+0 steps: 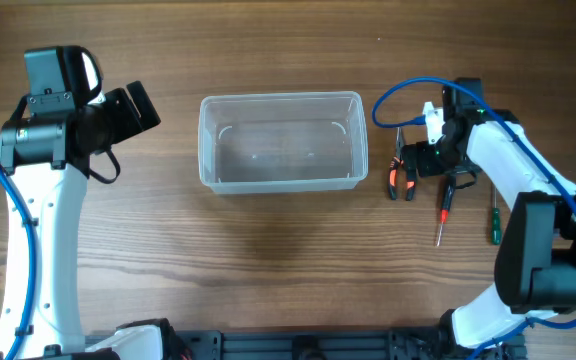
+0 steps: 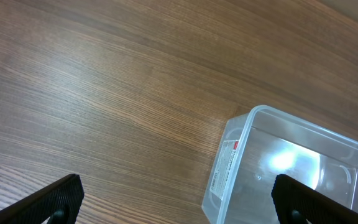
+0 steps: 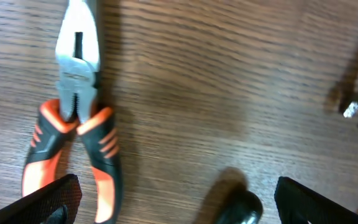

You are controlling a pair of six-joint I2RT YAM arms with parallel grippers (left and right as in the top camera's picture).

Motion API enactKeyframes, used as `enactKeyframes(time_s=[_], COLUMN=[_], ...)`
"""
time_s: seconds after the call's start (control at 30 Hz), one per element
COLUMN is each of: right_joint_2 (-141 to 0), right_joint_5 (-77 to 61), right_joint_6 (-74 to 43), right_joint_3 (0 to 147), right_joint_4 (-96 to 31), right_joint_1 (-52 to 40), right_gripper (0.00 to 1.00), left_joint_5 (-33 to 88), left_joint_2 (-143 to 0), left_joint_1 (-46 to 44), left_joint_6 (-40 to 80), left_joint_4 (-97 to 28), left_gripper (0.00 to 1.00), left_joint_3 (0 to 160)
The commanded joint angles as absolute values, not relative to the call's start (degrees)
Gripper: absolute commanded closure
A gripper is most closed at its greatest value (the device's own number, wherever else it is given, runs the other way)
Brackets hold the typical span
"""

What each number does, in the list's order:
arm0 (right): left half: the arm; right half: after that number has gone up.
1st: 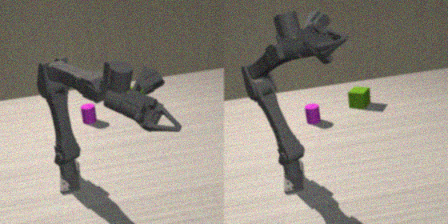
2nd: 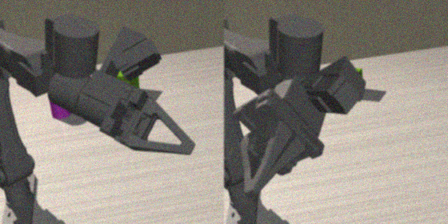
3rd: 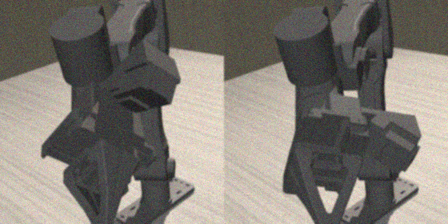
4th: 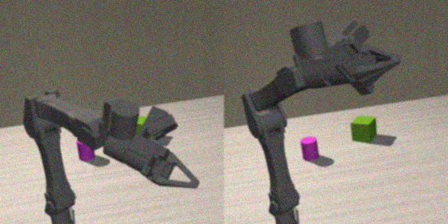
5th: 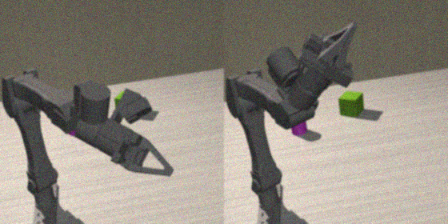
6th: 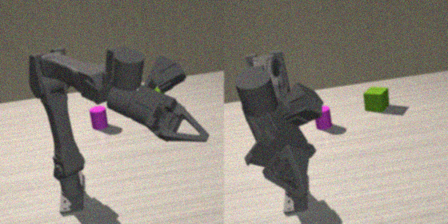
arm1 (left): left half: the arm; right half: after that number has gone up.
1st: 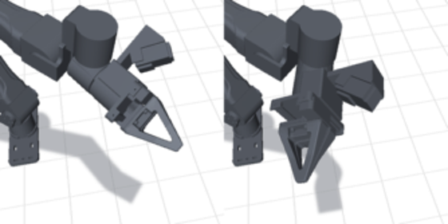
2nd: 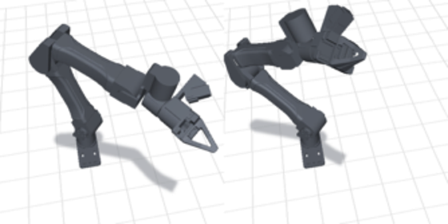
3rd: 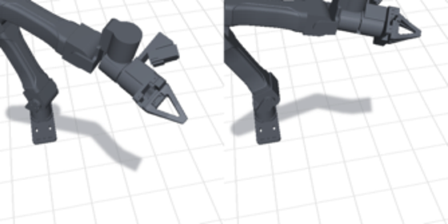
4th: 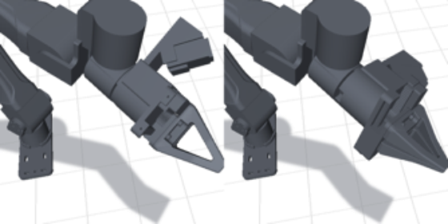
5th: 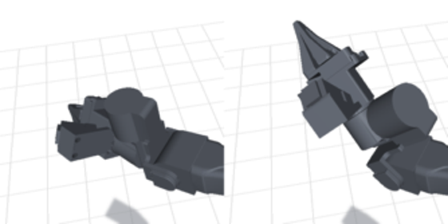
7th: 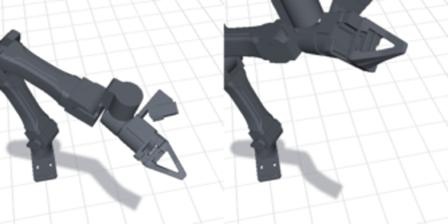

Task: Pack container
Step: 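Lower the right gripper and grasp the orange-black pliers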

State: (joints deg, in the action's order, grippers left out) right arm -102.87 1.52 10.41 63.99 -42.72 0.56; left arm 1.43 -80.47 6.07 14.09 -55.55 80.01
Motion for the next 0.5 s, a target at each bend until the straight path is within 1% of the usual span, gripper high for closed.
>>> enactKeyframes(time_s=[0.0,0.37,0.43,0.47], right_joint_2=[-103.81,-109.12,-110.0,-110.15], right_joint_5=[1.02,-0.08,-0.05,-0.05], right_joint_6=[11.94,11.33,9.63,8.54], right_joint_3=[64.16,64.14,64.14,64.14], right_joint_4=[-42.44,-42.41,-42.19,-42.19], right_joint_1=[-0.36,-0.38,-0.36,-0.36], right_gripper=[0.0,0.01,0.07,0.15], left_joint_5=[2.09,2.09,2.09,2.09], left_joint_2=[-80.25,-80.25,-80.25,-80.25], left_joint_1=[6.28,6.28,6.28,6.28], left_joint_6=[14.61,14.61,14.61,14.61], left_joint_4=[-55.61,-55.61,-55.61,-55.64], left_gripper=[0.0,0.0,0.0,0.0], left_joint_3=[80.36,80.36,80.36,80.36])
